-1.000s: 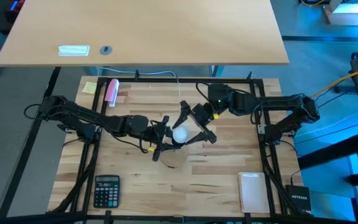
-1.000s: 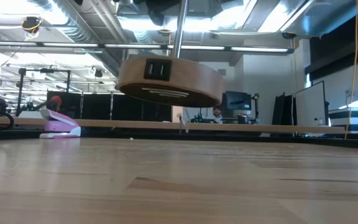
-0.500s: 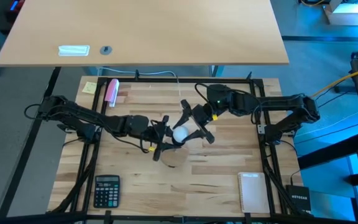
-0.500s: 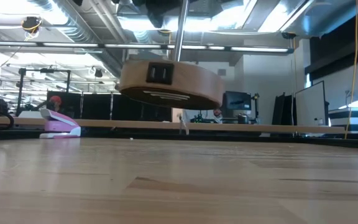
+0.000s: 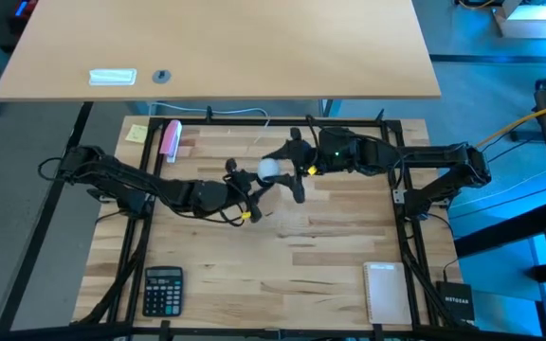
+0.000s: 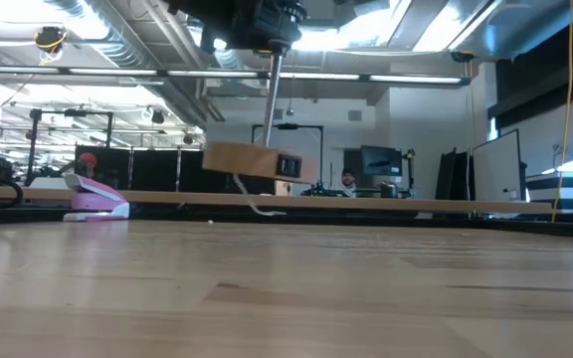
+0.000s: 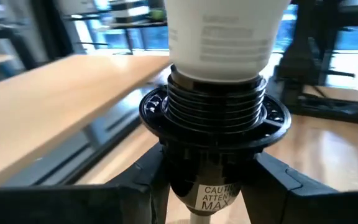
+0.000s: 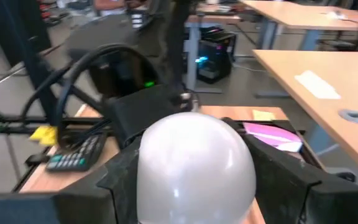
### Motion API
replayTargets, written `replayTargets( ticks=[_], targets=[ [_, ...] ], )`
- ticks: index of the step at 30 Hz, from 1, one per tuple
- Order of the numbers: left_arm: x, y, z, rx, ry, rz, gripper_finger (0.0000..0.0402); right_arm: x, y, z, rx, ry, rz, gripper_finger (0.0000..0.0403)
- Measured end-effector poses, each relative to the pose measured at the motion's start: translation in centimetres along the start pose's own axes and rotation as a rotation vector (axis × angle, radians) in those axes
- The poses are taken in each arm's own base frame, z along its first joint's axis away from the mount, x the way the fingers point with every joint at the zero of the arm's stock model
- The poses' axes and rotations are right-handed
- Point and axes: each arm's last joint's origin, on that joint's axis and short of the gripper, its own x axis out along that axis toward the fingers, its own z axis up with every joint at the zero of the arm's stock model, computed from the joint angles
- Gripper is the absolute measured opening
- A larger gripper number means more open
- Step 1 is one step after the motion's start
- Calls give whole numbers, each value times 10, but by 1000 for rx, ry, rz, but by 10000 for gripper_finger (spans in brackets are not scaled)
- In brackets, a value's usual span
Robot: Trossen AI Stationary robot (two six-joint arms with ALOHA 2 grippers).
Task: Screw lightbulb
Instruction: Insert the lightbulb into the lamp
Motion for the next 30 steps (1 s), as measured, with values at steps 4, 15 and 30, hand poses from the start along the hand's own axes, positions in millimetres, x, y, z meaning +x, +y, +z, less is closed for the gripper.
replayTargets(
  ticks=[4, 15, 30],
  targets=[
    [1, -3, -3, 1, -5, 87, 137, 0, -1, 0, 21, -3, -59, 238],
    [2, -4, -7, 71, 12, 83, 137, -8, 0, 4, 5, 24, 7, 289],
    [7, -8, -10, -24, -21, -17, 137, -82, 5, 14, -59, 229, 29, 350]
  ],
)
